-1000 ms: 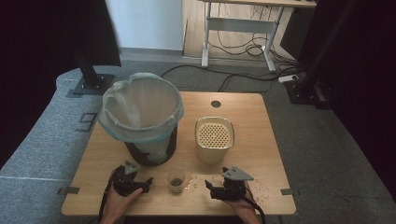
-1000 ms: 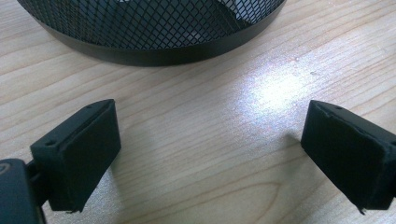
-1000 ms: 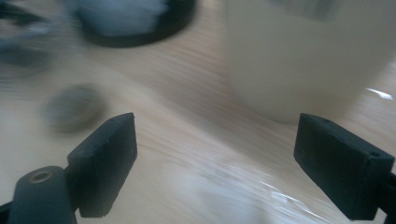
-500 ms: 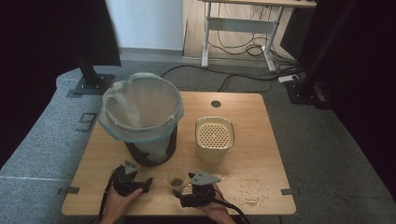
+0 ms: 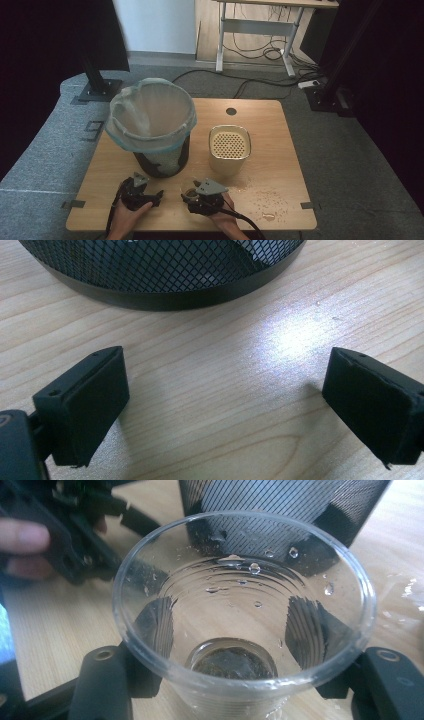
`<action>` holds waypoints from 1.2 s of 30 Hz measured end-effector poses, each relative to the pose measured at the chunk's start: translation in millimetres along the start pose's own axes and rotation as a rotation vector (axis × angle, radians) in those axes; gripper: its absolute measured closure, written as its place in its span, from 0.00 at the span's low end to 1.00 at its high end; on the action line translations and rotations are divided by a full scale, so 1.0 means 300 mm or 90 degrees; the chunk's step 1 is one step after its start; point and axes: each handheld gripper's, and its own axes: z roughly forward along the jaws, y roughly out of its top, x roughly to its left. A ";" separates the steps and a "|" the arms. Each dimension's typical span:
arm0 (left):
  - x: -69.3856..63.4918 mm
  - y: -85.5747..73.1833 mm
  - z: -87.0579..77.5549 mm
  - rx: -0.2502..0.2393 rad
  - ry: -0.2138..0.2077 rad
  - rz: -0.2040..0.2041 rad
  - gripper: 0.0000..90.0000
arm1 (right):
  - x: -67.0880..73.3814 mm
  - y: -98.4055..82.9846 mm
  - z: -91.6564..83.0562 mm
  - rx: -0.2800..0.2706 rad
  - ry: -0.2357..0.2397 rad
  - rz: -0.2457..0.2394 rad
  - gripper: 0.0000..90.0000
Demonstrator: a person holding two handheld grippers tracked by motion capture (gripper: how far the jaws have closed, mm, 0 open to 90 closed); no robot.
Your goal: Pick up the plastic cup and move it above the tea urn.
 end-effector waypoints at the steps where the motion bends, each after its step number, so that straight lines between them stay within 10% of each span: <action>1: 0.000 0.000 0.000 0.000 0.000 0.000 0.05 | -0.007 0.005 -0.014 -0.007 0.000 0.004 0.42; 18: 0.000 0.000 0.000 0.000 0.000 0.000 0.05 | -0.140 0.015 -0.371 -0.087 -0.086 0.035 0.43; 36: 0.001 0.000 -0.001 0.002 0.000 0.003 0.05 | -0.289 0.091 -0.572 -0.139 -0.203 0.065 0.43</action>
